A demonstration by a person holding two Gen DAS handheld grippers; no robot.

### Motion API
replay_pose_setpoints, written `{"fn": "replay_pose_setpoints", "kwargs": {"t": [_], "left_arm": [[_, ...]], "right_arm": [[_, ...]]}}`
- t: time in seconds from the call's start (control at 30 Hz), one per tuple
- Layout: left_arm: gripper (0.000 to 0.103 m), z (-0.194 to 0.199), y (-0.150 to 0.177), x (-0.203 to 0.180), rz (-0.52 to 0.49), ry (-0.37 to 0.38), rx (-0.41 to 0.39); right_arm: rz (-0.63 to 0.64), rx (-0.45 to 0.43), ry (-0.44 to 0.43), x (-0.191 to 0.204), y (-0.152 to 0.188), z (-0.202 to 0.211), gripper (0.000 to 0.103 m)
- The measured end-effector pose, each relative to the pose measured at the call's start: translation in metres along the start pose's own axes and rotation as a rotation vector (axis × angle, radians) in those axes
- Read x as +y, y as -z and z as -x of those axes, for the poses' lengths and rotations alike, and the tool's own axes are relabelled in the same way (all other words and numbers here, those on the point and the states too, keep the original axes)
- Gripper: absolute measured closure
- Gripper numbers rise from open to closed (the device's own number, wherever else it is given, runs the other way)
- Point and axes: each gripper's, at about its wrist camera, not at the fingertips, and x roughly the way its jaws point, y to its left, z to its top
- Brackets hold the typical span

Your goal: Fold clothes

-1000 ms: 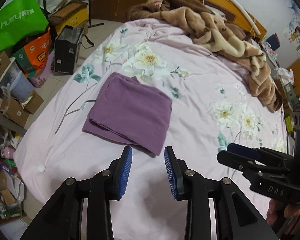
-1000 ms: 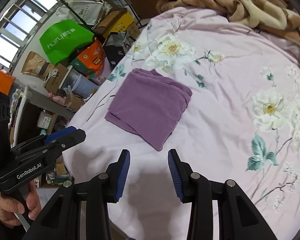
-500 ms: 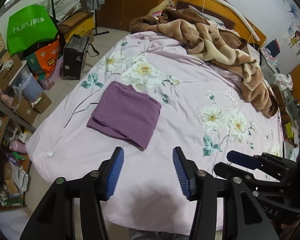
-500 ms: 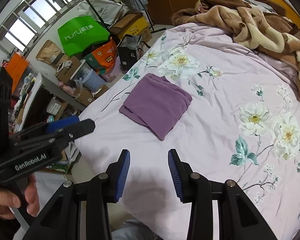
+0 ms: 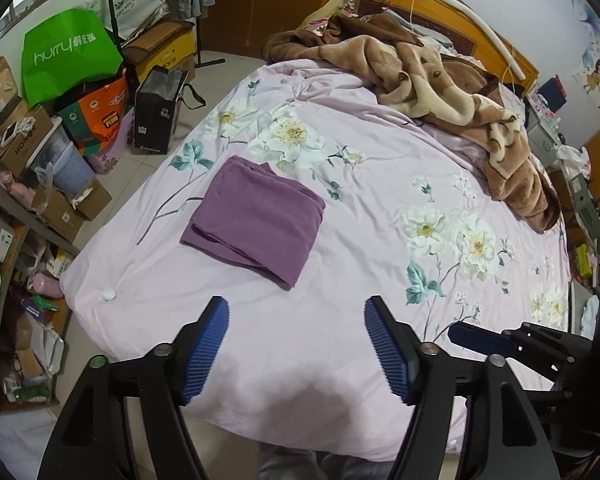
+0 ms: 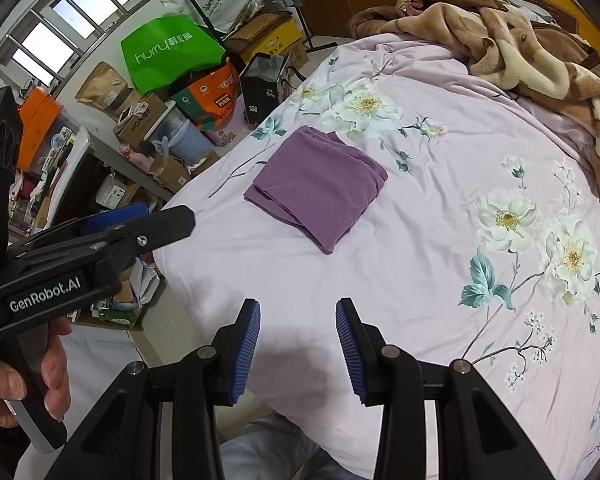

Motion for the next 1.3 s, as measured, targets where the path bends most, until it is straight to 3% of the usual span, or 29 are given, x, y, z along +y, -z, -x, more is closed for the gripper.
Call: {"fn": "replay_pose_setpoints", "kwargs": {"t": [0.27, 0.33, 0.5, 0.87, 1.13, 1.3], "left_arm": [[0.024, 0.005, -0.001, -0.001, -0.016, -0.031, 0.013], [0.016, 0.006, -0.001, 0.001, -0.016, -0.042, 0.014], [0.008, 0.008, 0.000, 0.006, -0.009, -0.050, 0.013], [0.008, 0.006, -0.002, 0.005, -0.040, -0.051, 0.025], [0.008, 0.005, -0.005, 0.016, 0.018, -0.024, 0.032], [0.008, 0.003, -0.008, 0.019, 0.022, -0.051, 0.021]], "right_arm": [[0.004, -0.005, 0.005, 0.003, -0.008, 0.009, 0.062], [0.008, -0.004, 0.008, 0.004, -0.009, 0.011, 0.062], [0.010, 0.002, 0.013, 0.007, -0.011, 0.012, 0.062], [0.015, 0.008, 0.020, 0.014, -0.016, 0.010, 0.062], [0.017, 0.011, 0.021, 0.018, -0.020, 0.007, 0.062], [0.014, 0.013, 0.023, 0.018, -0.021, 0.006, 0.062]]}}
